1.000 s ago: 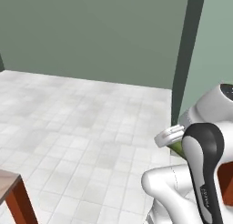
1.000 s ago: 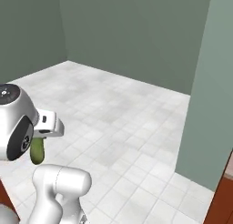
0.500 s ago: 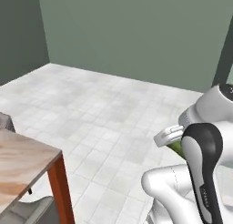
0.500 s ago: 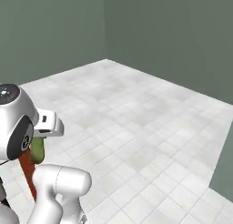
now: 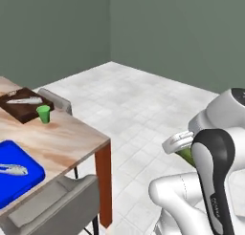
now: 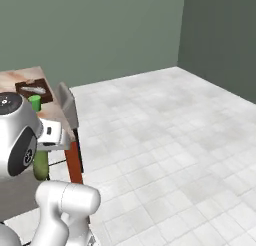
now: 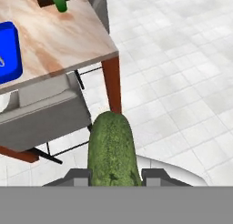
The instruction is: Gather the cucumber and lemon from the fridge and place them on a tray on the dining counter. Then gather the steak and fish from the fridge and place them on the other tray.
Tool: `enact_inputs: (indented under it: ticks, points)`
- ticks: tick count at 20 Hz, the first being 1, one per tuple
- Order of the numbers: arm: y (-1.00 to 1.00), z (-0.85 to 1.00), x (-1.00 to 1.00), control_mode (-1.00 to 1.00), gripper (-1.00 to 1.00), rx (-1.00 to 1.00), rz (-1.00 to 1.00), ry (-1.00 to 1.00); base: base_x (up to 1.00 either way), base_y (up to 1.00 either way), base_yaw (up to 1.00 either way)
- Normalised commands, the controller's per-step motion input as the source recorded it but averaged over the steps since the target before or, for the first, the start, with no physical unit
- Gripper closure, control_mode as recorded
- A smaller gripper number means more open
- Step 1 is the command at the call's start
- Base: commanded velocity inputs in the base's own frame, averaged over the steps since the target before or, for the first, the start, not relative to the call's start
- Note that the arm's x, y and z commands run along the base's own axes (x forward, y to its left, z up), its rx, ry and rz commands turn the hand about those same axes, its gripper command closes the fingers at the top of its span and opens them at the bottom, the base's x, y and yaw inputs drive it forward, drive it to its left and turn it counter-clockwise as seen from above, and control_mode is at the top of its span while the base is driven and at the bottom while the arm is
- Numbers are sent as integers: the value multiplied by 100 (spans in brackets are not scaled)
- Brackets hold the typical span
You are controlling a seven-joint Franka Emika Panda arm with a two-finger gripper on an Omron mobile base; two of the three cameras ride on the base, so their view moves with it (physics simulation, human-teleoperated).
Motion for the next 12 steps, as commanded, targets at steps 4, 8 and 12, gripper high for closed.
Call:
enact_inputs:
  ticks: [4, 8, 12]
  points:
    - [0, 0, 0, 100, 100, 0, 0, 0, 0, 79, 48]
    - [0, 0, 0, 100, 100, 0, 0, 0, 6, 74, 46]
    - [0, 0, 0, 100, 100, 0, 0, 0, 40, 43, 43]
